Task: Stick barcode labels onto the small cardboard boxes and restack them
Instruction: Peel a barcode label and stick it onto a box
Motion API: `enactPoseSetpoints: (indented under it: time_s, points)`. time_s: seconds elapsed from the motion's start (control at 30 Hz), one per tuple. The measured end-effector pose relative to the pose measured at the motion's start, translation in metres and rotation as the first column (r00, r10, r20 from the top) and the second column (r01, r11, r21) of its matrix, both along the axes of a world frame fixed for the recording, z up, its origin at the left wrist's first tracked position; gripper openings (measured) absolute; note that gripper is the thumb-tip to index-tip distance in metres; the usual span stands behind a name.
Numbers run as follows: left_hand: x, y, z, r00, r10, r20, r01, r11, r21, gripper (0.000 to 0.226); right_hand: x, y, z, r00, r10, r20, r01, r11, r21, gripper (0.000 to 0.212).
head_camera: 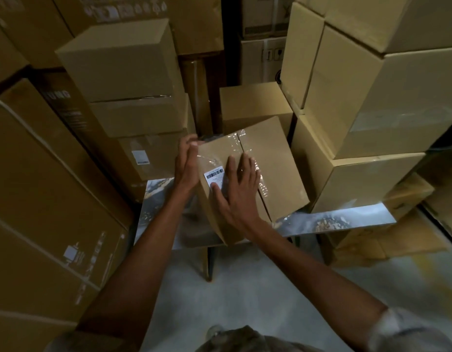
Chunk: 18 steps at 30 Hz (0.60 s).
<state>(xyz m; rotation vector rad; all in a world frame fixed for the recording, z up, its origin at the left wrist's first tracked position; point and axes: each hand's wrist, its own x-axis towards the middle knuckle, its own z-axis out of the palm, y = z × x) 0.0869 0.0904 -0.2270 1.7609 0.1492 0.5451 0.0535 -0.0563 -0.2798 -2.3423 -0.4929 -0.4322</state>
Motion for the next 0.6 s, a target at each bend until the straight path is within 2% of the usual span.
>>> enactPoseSetpoints:
  time_s: [0.13,0.23,0.33,0.43,0.6]
  points:
    - [-0.002,0.001,-0.003,0.999,-0.010,-0.031,0.001,0.966,-0.258,0.045,0.003,0.011,0.008,1.000,0.006,-0.021,-0.005,1.000,0.002,0.080]
    - [-0.003,0.004,0.002,0.997,-0.072,-0.034,0.058,0.948,-0.311,0.062,0.009,0.017,0.017,1.000,0.017,0.022,-0.017,1.000,-0.011,0.078]
    - [-0.007,0.006,0.000,0.994,-0.106,-0.034,0.099,0.980,-0.173,0.072,0.012,0.024,0.025,0.996,0.064,0.063,-0.064,0.998,-0.002,0.073]
    - [-0.009,0.009,-0.007,0.994,-0.107,0.008,0.107,0.994,-0.003,0.076,0.015,0.028,0.029,0.996,0.064,0.064,-0.069,0.995,0.077,0.065]
    - [-0.003,0.020,-0.010,0.997,-0.082,0.013,0.076,0.960,0.268,0.086,0.015,0.026,0.033,0.986,0.110,0.123,-0.132,0.973,0.191,0.053]
